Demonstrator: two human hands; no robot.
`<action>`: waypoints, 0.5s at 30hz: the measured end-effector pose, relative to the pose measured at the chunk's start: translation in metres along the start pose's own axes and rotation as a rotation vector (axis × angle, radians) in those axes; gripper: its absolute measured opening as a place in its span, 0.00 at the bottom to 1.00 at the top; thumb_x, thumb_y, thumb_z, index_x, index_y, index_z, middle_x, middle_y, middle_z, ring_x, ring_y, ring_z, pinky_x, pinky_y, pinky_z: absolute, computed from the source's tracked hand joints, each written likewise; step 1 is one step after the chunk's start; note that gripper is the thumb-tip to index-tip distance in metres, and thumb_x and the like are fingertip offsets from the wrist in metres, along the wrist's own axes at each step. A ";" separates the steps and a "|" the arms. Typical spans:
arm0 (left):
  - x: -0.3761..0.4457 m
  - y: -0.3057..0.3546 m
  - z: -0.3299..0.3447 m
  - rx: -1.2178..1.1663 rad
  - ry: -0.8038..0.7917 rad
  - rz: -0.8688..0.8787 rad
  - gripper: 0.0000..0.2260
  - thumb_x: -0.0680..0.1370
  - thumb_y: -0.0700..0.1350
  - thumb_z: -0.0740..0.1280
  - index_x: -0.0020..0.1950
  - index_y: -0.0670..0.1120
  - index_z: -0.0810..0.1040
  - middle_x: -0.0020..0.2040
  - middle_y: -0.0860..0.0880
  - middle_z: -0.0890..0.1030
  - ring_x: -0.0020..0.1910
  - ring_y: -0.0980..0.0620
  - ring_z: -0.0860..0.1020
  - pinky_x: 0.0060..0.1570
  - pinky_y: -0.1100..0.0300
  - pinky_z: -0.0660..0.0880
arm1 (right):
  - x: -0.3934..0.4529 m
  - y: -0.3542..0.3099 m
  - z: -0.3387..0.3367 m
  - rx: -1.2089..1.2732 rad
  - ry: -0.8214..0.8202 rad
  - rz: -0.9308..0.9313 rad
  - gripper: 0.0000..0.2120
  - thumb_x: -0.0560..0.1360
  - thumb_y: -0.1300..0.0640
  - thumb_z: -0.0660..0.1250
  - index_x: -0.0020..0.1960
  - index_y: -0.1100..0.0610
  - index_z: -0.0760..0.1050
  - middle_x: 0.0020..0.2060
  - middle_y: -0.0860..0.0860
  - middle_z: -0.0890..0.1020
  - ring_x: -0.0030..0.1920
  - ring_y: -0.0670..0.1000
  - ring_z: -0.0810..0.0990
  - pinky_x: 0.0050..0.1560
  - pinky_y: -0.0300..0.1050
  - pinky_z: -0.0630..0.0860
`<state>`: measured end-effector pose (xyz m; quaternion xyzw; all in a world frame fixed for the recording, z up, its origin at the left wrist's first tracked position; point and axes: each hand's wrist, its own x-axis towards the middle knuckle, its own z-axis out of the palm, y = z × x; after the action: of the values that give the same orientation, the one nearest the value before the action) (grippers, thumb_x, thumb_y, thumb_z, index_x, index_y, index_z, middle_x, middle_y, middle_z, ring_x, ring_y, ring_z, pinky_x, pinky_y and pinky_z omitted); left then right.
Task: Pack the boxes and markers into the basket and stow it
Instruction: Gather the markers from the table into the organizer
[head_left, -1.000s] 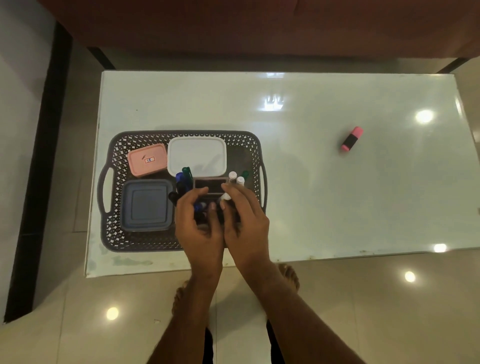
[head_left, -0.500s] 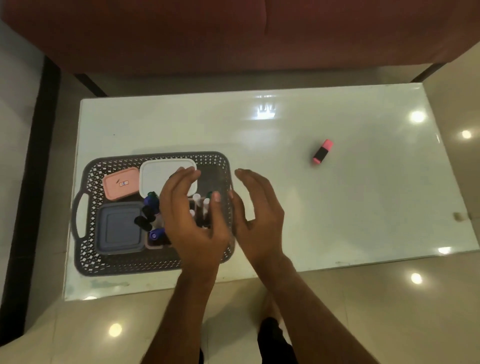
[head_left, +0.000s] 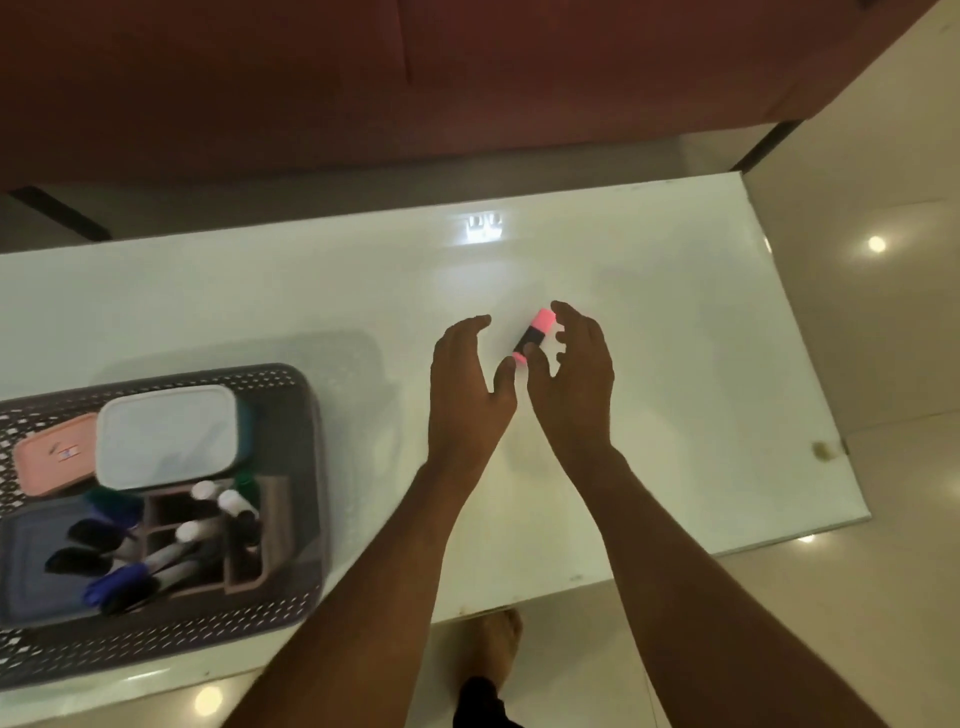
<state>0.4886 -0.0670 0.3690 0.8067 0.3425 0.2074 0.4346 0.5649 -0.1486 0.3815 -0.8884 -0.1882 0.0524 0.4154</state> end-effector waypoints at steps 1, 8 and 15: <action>0.007 0.001 0.010 -0.009 -0.013 -0.033 0.20 0.80 0.43 0.69 0.71 0.43 0.73 0.69 0.47 0.77 0.70 0.49 0.74 0.72 0.61 0.67 | 0.008 0.007 0.002 0.005 -0.015 0.040 0.23 0.78 0.59 0.69 0.72 0.56 0.72 0.62 0.51 0.78 0.60 0.55 0.80 0.60 0.59 0.79; 0.040 -0.001 0.054 -0.022 -0.079 -0.173 0.17 0.82 0.39 0.65 0.71 0.43 0.74 0.68 0.48 0.78 0.66 0.49 0.76 0.70 0.53 0.73 | 0.040 0.032 0.016 0.000 -0.129 0.252 0.27 0.79 0.52 0.68 0.75 0.56 0.66 0.64 0.54 0.76 0.61 0.56 0.79 0.62 0.53 0.76; 0.041 -0.033 0.049 0.369 -0.045 0.042 0.17 0.80 0.41 0.68 0.69 0.43 0.75 0.66 0.45 0.79 0.67 0.44 0.76 0.70 0.51 0.70 | 0.051 0.032 0.028 -0.154 -0.206 0.255 0.32 0.75 0.49 0.74 0.73 0.59 0.67 0.63 0.57 0.72 0.56 0.59 0.79 0.53 0.42 0.68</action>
<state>0.5355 -0.0519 0.3164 0.8843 0.3477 0.1319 0.2825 0.6143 -0.1283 0.3423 -0.9242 -0.1192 0.1805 0.3147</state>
